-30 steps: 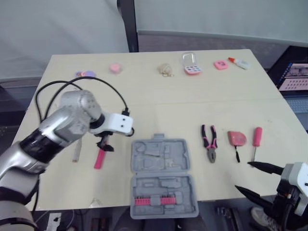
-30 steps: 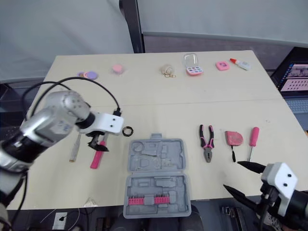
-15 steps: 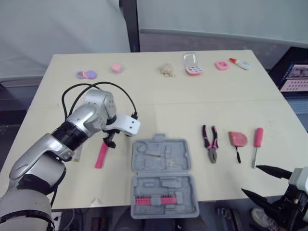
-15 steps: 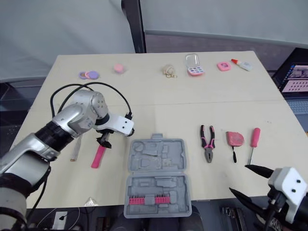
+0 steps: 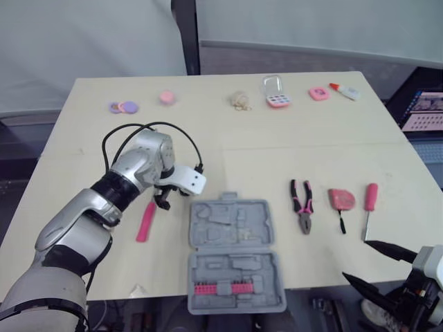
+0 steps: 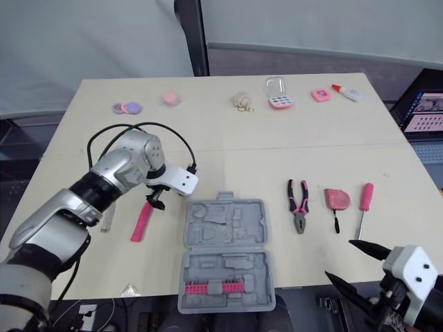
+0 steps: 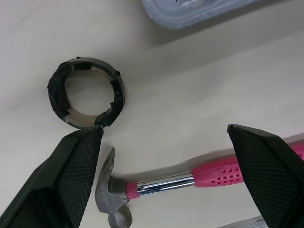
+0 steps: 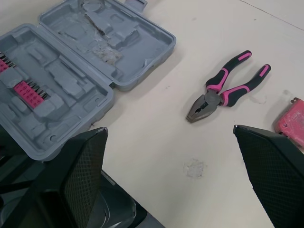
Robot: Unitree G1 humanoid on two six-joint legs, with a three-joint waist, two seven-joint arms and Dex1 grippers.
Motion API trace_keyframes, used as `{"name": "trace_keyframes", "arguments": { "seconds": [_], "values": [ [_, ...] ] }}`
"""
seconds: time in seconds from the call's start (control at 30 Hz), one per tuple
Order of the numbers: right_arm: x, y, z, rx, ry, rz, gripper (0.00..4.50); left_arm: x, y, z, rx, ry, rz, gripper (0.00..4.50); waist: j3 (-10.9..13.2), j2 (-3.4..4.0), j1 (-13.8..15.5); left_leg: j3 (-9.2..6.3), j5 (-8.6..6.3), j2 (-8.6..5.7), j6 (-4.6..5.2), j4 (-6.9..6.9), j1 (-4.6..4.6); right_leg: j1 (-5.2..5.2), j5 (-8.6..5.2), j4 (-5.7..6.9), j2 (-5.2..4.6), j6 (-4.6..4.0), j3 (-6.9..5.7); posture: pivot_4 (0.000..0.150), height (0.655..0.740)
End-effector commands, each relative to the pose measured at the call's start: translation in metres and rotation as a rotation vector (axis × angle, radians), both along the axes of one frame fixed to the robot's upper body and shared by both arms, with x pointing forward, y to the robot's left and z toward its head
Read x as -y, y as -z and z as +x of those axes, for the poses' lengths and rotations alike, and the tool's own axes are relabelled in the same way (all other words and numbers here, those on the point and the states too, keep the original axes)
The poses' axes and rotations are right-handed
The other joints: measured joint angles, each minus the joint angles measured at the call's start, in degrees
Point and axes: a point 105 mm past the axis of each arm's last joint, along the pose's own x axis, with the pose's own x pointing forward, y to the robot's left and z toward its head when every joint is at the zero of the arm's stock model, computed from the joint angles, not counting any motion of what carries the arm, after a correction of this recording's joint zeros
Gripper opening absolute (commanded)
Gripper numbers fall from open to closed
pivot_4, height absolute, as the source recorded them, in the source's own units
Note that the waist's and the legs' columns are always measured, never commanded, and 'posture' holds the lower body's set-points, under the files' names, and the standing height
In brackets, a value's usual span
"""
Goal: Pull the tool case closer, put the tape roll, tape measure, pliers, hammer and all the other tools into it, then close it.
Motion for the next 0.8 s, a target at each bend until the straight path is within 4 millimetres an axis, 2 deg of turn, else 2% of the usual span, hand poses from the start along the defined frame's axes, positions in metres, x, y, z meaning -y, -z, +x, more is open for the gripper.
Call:
{"name": "trace_keyframes", "arguments": {
  "seconds": [0.03,0.53,0.8],
  "values": [
    [-0.004,-0.005,-0.002,0.031,-0.003,-0.014,4.48,0.006,-0.002,0.005,0.026,0.019,-0.022,4.50,0.00,0.00,-0.01,0.00,0.00,0.00,0.01,0.01,0.00,0.00,0.00,0.00,0.00,0.00,0.00,0.150,0.7400],
    [-0.003,-0.002,-0.009,0.030,0.017,-0.011,4.48,0.007,0.010,0.018,0.048,0.038,-0.020,4.50,0.00,-0.01,0.05,0.04,-0.02,-0.02,0.04,0.04,0.02,-0.01,0.00,0.08,-0.02,0.00,0.00,0.150,0.7400],
    [-0.007,-0.003,-0.006,0.049,0.003,0.010,4.48,0.005,0.014,0.019,0.040,0.048,-0.010,4.50,-0.02,-0.01,0.11,0.05,-0.03,-0.02,0.04,0.06,0.04,0.01,0.00,0.10,-0.02,0.00,0.00,0.150,0.7400]
  ]
}}
